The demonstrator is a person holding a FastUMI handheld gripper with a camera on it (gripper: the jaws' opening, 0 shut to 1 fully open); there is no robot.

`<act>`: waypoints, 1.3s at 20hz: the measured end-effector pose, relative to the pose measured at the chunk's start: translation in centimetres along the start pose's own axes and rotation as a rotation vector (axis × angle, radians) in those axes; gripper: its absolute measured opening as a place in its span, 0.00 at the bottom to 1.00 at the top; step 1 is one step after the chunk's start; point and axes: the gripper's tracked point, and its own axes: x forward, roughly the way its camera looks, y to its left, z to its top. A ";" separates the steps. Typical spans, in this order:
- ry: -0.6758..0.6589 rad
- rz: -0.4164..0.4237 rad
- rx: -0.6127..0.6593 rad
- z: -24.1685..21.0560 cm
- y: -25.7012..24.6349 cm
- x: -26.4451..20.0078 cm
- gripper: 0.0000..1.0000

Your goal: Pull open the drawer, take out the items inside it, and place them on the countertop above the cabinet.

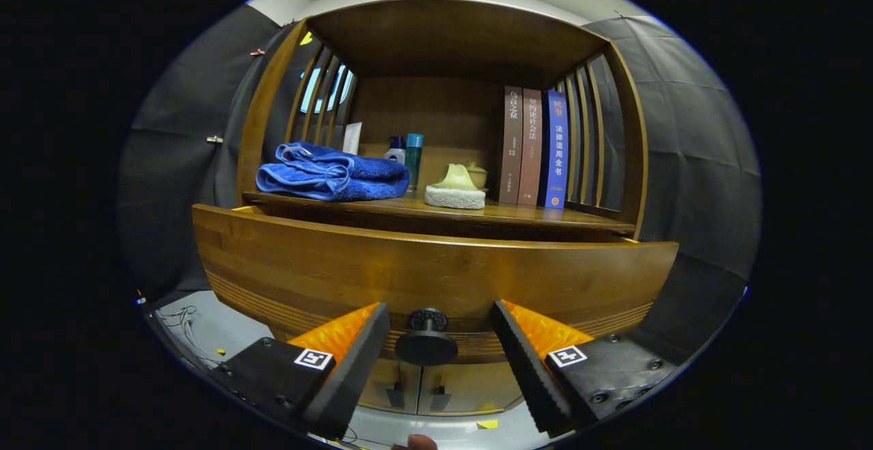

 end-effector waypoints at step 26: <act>-0.029 0.006 0.029 3.4 -0.8 1.9 0.98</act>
